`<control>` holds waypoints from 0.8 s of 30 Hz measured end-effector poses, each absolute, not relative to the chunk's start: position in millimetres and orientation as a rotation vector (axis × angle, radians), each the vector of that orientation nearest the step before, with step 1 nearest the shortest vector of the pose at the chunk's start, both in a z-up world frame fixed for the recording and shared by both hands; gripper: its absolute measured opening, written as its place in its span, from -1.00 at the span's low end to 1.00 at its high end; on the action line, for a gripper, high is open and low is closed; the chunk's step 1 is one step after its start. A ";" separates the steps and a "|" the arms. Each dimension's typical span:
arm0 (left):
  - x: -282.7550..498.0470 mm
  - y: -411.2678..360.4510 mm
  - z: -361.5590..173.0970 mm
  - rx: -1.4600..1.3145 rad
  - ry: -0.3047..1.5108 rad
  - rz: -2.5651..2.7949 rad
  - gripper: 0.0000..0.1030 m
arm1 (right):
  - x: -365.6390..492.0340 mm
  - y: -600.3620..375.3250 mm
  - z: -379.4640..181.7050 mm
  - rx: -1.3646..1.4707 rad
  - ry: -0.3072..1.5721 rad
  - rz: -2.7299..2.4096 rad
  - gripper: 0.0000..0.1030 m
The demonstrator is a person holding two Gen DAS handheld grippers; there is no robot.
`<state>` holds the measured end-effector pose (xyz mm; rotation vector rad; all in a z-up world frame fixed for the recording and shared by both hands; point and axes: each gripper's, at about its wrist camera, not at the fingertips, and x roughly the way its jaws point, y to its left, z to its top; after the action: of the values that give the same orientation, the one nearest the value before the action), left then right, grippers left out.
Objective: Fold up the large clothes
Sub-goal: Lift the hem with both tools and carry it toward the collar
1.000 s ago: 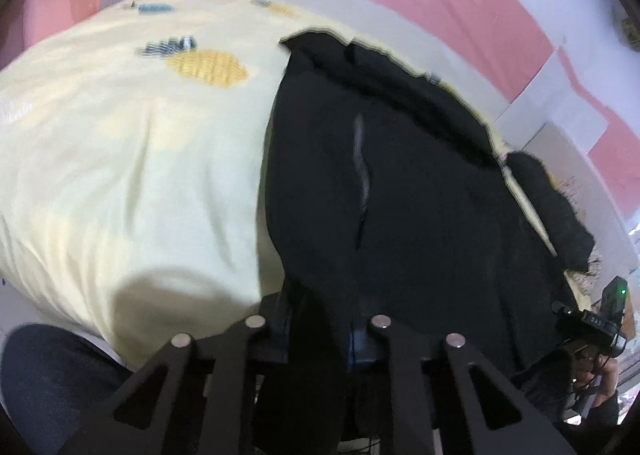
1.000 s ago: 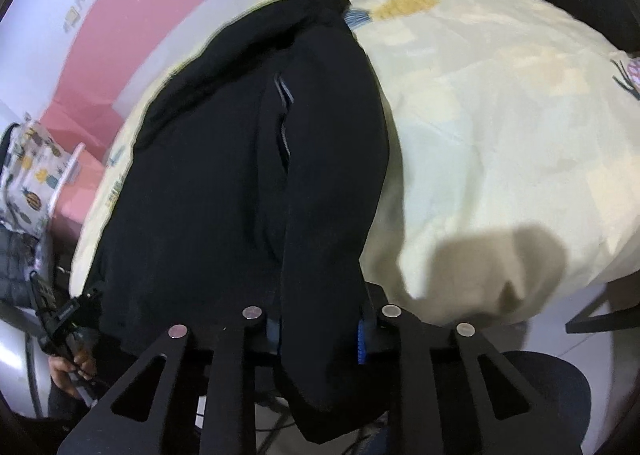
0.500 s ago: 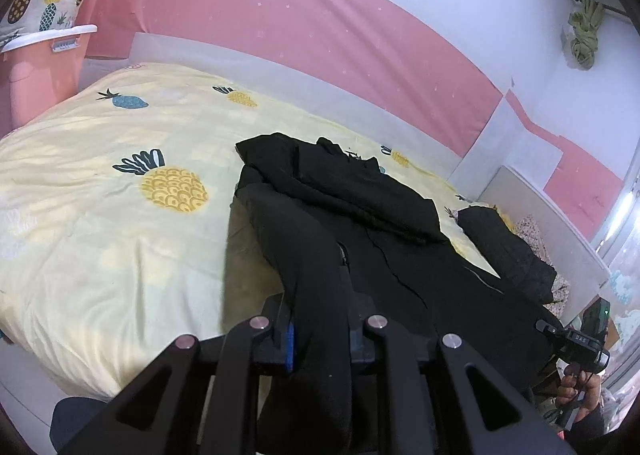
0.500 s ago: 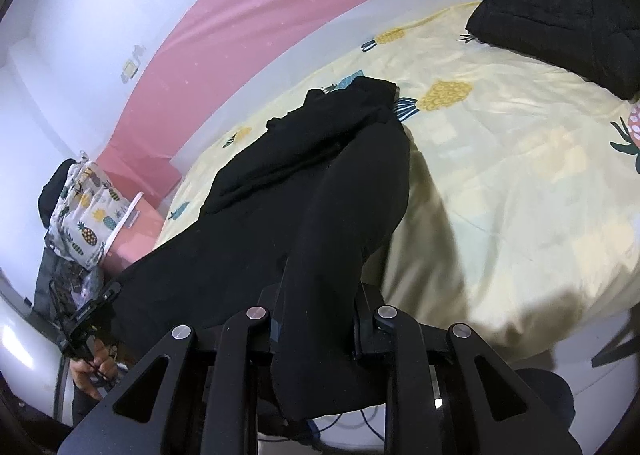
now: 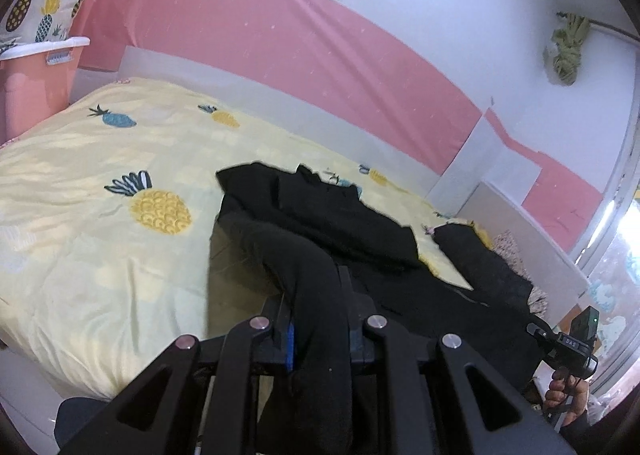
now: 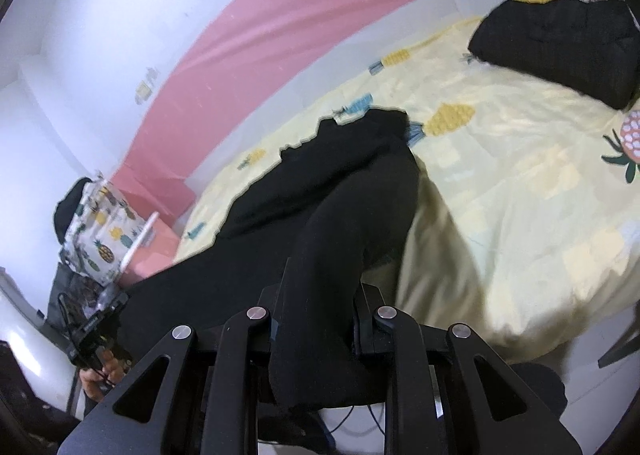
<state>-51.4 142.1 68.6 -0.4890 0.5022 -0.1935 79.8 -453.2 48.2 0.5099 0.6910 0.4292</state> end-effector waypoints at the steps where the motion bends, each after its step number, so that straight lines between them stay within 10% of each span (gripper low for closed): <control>1: -52.4 142.6 72.1 -0.494 0.492 -0.197 -0.69 | 78.7 -453.1 52.0 0.511 0.682 0.431 -0.60; 24: 167.6 158.8 132.5 -0.450 0.424 -0.147 -0.68 | 299.1 -425.5 125.4 0.470 0.563 0.412 -0.60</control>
<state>167.6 158.8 132.5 -0.4501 0.4244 -0.1473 299.1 -425.5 125.5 0.4702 0.5631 0.4120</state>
